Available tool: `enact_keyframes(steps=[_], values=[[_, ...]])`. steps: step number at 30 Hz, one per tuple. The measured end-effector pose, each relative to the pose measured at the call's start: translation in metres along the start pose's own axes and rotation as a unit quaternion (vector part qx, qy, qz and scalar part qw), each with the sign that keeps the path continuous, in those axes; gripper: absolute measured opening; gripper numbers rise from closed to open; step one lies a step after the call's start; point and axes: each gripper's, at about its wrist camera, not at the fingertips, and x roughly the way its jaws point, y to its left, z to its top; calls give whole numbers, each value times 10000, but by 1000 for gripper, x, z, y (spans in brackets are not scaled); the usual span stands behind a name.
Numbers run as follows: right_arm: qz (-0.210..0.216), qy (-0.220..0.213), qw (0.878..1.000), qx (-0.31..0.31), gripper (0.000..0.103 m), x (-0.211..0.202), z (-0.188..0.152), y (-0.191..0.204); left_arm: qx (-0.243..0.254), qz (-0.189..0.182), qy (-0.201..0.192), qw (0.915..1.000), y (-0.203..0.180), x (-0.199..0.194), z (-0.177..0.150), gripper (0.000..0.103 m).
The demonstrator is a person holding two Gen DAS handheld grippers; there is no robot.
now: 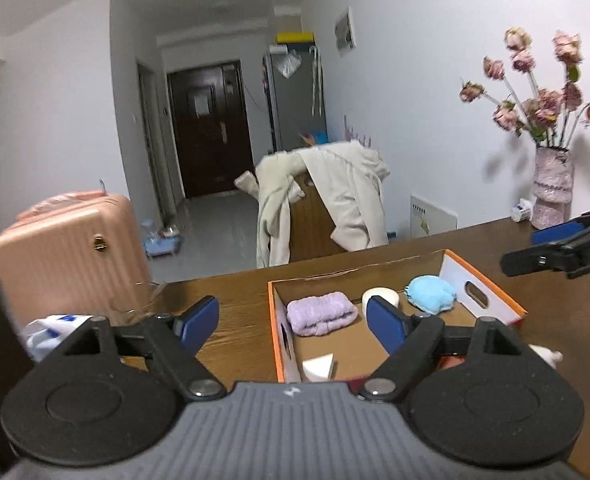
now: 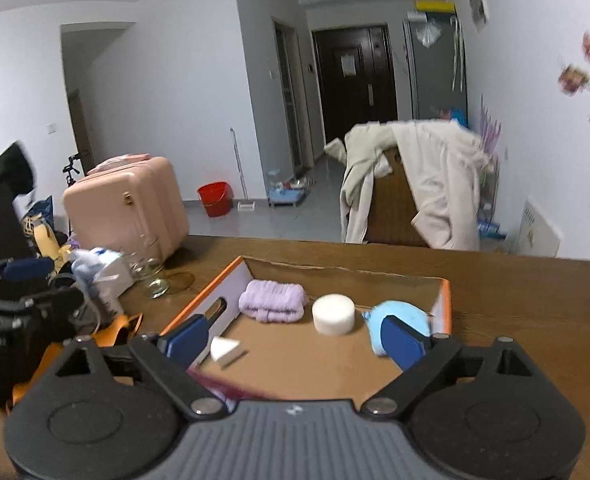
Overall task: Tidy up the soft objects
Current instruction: 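Move both grippers back over the table toward the purple satin bow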
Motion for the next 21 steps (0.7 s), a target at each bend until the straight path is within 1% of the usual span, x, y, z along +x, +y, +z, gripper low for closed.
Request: enact_keyframes(steps=[3, 5, 6, 10, 13, 15, 18, 20, 21], values=[[-159, -260, 9990, -319, 96, -46, -26, 18, -28, 42, -242, 9997, -10, -39, -19, 88], [-260, -499, 9972, -483, 100, -74, -45, 31, -130, -22, -327, 9994, -14, -64, -33, 92], [-296, -636, 9961, -543, 101, -89, -57, 37, -200, -67, -352, 9992, -17, -77, -41, 92], [-257, -953, 9933, -609, 102, -131, -104, 58, -341, -204, -442, 9982, -29, -118, -75, 97], [-194, -981, 9936, -519, 102, -151, -142, 71, -611, -494, -390, 9961, -35, -146, -102, 97], [-184, -1031, 9934, -458, 102, -162, -165, 78, -820, -599, -391, 9941, -38, -162, -120, 99], [-176, -990, 9945, -289, 103, -174, -202, 86, -873, -610, -258, 9940, -46, -175, -143, 100], [-147, -837, 9962, -190, 103, -172, -218, 88, -765, -607, -120, 9952, -51, -176, -155, 100], [-126, -744, 9970, -183, 103, -172, -225, 90, -723, -533, -60, 9959, -53, -174, -158, 100]])
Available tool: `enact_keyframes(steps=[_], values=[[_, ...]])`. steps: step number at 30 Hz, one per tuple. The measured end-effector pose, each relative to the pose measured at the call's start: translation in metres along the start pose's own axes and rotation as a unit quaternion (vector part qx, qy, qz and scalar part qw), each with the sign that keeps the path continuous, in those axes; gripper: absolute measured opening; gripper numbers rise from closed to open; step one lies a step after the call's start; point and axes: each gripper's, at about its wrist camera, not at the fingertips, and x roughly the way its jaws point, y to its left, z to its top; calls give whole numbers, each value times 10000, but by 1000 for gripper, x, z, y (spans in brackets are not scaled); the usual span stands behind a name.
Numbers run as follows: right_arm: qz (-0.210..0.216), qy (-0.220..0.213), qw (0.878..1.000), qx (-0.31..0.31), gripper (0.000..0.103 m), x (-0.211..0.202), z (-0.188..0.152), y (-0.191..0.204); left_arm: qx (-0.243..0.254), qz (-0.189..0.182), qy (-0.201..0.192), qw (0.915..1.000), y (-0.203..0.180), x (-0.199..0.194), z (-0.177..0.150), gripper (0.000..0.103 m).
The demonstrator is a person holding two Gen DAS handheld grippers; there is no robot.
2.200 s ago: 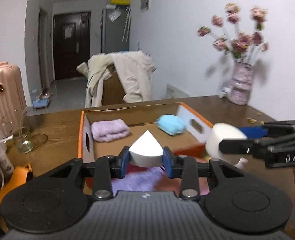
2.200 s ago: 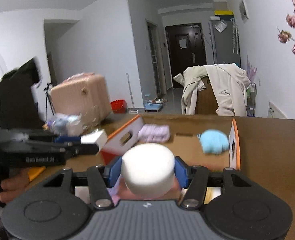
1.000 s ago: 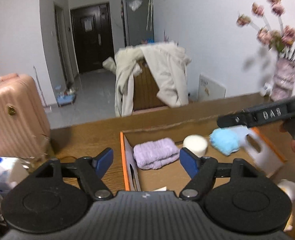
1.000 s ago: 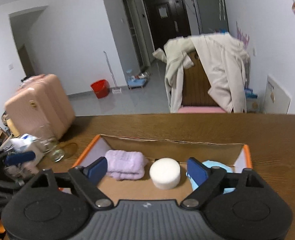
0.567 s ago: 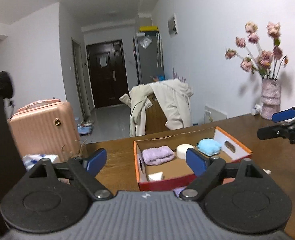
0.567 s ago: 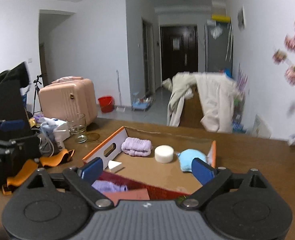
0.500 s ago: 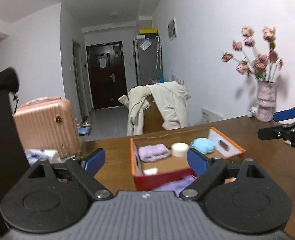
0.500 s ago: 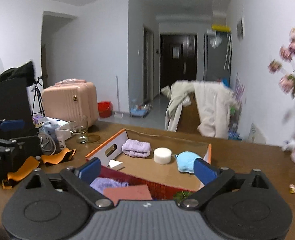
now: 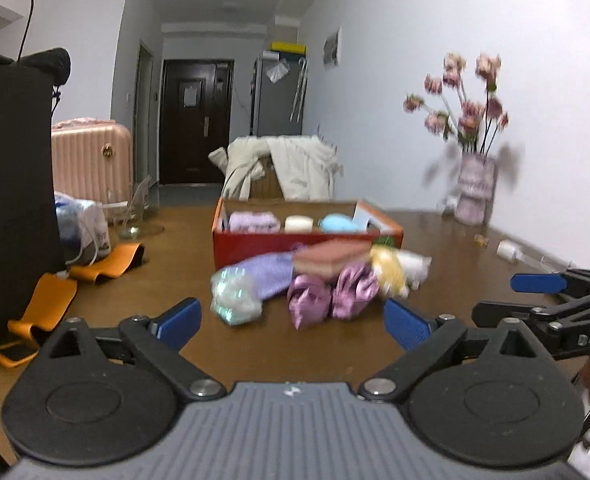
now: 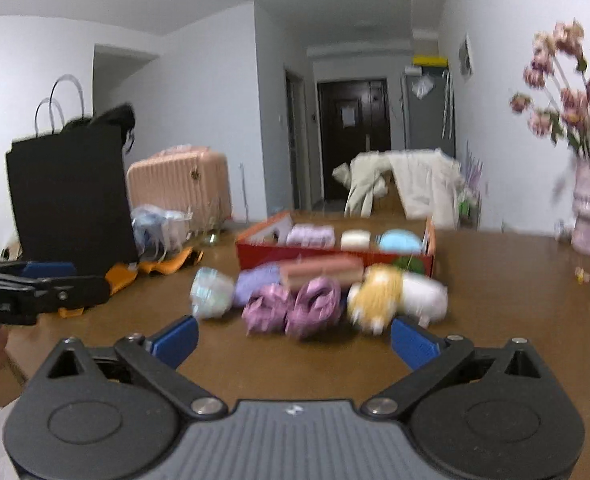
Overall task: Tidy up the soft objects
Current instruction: 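Move both grippers back over the table toward the purple satin bow, then close the left gripper on the purple satin bow while the right gripper pinches it too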
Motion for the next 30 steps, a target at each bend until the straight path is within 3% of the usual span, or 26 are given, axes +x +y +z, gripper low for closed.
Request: enact_keyframes(steps=[4, 12, 17, 20, 27, 30], values=[[-89, 188, 9998, 8, 103, 4, -13, 3, -97, 145, 172, 9997, 4, 12, -4, 100], [-202, 305, 9992, 145, 99, 29, -6, -9, -170, 187, 338, 9991, 11, 42, -1, 99], [-191, 391, 9985, 326, 83, 56, 0, -20, -240, -29, 615, 9978, 13, 73, 1, 71], [-180, 515, 9977, 399, 73, 79, 5, -25, -198, -269, 775, 9964, 9, 101, 5, 67], [-164, 677, 9960, 554, 56, 139, 20, -38, -183, -411, 1003, 9939, 5, 176, 11, 63], [-127, 675, 9956, 638, 50, 161, 26, -44, -293, -453, 1121, 9922, 9, 199, 11, 47]])
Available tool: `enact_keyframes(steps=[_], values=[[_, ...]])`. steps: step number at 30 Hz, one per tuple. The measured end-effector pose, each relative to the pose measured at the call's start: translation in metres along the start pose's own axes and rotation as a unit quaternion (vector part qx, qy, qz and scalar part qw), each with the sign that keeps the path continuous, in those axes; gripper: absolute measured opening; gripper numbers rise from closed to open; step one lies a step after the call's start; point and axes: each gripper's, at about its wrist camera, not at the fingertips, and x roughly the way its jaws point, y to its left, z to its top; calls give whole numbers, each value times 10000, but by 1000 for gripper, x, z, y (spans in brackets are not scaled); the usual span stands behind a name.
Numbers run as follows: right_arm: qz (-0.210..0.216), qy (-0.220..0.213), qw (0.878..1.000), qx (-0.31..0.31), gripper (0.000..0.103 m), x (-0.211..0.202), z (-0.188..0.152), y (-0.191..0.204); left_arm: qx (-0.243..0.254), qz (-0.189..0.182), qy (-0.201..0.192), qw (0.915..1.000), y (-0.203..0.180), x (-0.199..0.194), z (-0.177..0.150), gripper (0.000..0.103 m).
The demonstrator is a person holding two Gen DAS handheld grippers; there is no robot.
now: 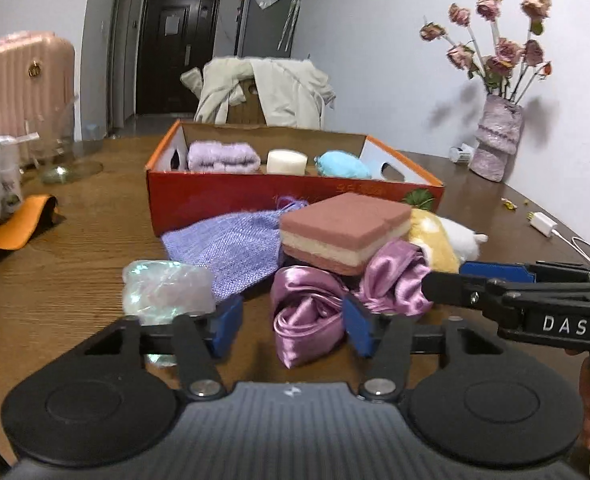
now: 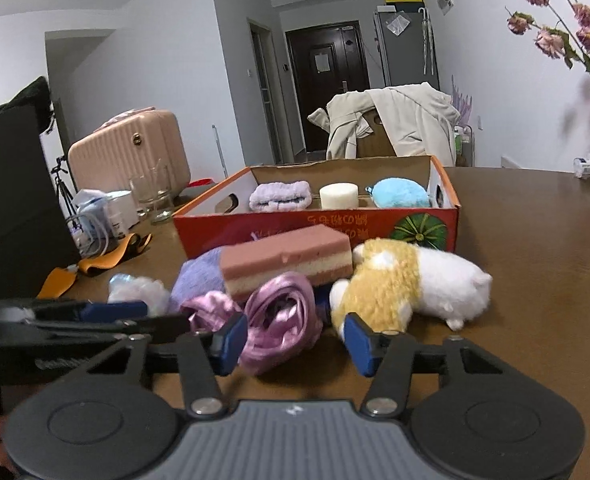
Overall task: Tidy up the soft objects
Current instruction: 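Close the left gripper on the purple satin bow while the right gripper pinches it too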
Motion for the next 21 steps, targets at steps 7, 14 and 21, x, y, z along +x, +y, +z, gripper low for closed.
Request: enact_keyframes(steps=[7, 14, 21], values=[[124, 330, 9994, 65, 19, 42, 0, -4, -240, -318, 315, 9987, 13, 24, -1, 21], [164, 385, 9991, 92, 11, 39, -4, -2, -89, -326, 370, 9987, 6, 13, -2, 15], [368, 491, 9981, 55, 10, -5, -26, 12, -124, -293, 436, 9985, -7, -34, -25, 15]])
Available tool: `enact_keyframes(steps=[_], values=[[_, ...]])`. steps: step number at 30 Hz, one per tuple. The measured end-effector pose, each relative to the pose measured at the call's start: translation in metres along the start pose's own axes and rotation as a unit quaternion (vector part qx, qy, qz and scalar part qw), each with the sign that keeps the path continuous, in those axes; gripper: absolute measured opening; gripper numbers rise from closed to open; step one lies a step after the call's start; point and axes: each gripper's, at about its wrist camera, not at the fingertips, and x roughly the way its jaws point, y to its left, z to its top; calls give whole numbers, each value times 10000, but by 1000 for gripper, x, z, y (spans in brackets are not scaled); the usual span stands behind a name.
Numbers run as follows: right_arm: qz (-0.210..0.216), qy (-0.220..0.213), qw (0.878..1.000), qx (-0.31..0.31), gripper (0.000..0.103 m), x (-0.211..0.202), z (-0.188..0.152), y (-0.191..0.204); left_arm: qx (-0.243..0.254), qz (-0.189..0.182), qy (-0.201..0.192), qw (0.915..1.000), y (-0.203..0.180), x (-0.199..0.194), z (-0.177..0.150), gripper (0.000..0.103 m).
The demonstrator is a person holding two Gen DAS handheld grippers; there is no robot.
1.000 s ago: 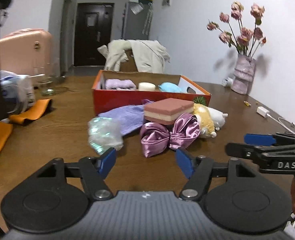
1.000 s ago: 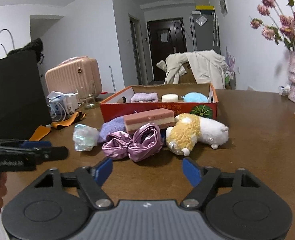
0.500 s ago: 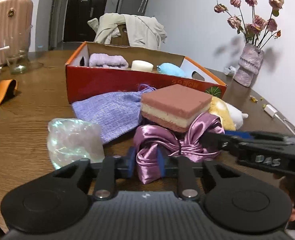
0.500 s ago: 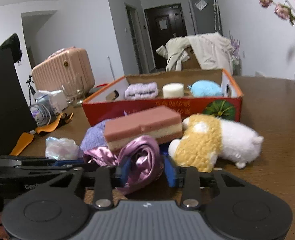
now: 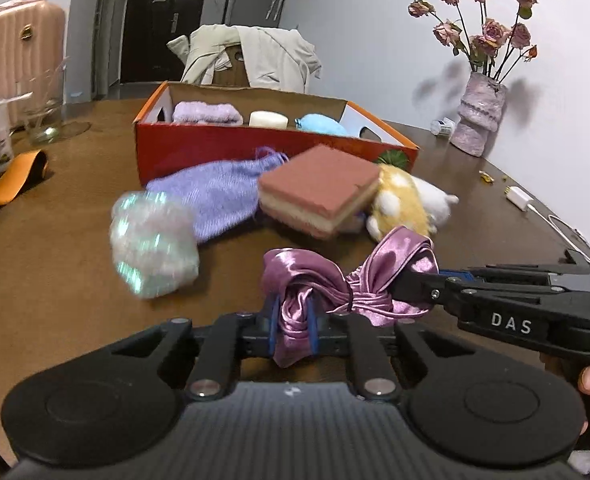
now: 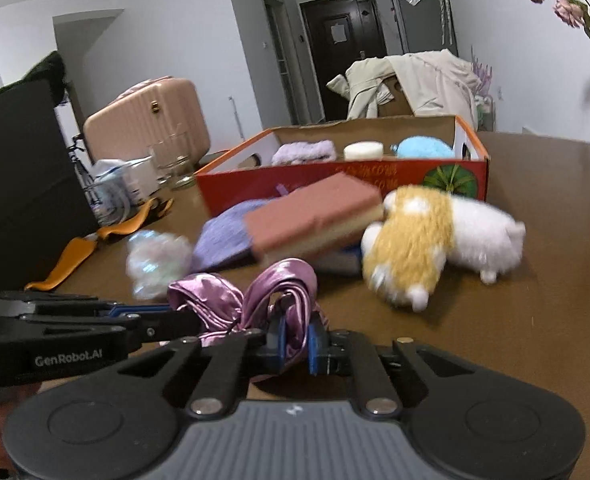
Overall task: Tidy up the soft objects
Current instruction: 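Close the left gripper on the purple satin bow while the right gripper pinches it too, then lift the purple bow with both grippers and carry it over the box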
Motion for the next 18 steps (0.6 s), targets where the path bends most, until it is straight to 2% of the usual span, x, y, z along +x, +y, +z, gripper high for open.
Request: enact_keyframes(steps=[9, 18], values=[[158, -331, 9993, -64, 10, -70, -33, 31, 116, 62, -449, 9989, -24, -78, -29, 15], [185, -748, 9969, -175, 10, -118, -41, 50, 166, 65, -820, 9965, -40, -121, -41, 15]])
